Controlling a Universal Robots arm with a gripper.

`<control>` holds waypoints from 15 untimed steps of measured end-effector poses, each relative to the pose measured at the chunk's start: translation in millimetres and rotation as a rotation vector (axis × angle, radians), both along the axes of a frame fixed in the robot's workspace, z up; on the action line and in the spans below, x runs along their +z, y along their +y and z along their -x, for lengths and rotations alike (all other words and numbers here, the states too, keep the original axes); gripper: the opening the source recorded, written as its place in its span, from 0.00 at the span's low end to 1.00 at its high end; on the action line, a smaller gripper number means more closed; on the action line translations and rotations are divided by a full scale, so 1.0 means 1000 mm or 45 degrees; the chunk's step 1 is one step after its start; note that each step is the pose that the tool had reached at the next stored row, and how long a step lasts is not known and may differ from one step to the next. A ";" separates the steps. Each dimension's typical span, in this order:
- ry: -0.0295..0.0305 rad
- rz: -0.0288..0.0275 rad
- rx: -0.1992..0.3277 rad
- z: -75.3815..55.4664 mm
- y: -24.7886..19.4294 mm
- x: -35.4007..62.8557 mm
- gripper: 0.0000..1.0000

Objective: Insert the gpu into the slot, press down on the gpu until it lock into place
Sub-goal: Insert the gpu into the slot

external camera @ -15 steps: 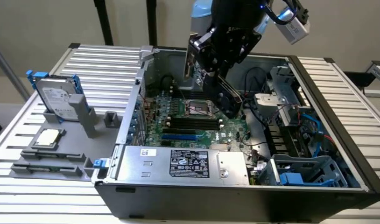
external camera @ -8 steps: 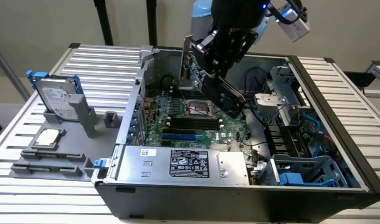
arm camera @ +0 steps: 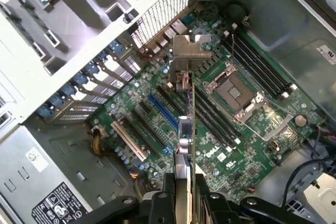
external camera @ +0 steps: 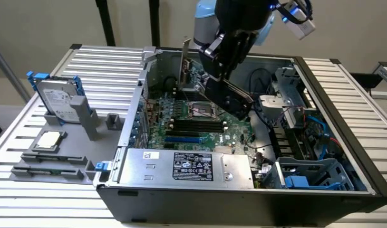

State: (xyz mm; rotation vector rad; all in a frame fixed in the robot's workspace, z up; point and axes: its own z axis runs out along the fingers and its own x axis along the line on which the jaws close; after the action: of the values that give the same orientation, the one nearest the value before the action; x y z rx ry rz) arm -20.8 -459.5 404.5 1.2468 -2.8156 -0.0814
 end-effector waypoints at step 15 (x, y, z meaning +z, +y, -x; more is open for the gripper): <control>-0.0262 0.0004 0.347 0.000 0.0000 -0.0044 0.26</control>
State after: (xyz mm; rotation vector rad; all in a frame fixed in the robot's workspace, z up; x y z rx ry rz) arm -20.8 -459.5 400.1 1.6244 -2.6308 -0.0549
